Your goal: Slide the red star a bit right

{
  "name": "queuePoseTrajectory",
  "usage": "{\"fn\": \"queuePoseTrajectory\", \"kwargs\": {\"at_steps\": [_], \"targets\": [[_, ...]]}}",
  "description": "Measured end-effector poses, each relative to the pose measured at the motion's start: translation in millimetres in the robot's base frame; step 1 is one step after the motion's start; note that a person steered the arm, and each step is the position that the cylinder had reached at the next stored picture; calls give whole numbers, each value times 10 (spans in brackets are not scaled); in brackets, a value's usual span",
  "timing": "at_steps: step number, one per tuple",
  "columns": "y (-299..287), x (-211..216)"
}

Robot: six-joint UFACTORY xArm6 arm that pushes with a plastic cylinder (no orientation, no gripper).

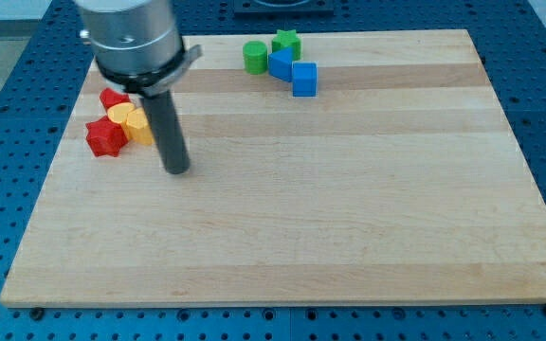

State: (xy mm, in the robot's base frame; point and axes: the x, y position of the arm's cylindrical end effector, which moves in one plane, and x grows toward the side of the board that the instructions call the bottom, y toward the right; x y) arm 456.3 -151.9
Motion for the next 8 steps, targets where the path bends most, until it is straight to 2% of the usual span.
{"fn": "queuePoseTrajectory", "kwargs": {"at_steps": [1, 2, 4, 6, 7, 8], "targets": [[-555, 0], [-577, 0], [-1156, -23], [-1290, -462], [-1287, -465], [-911, -332]]}}
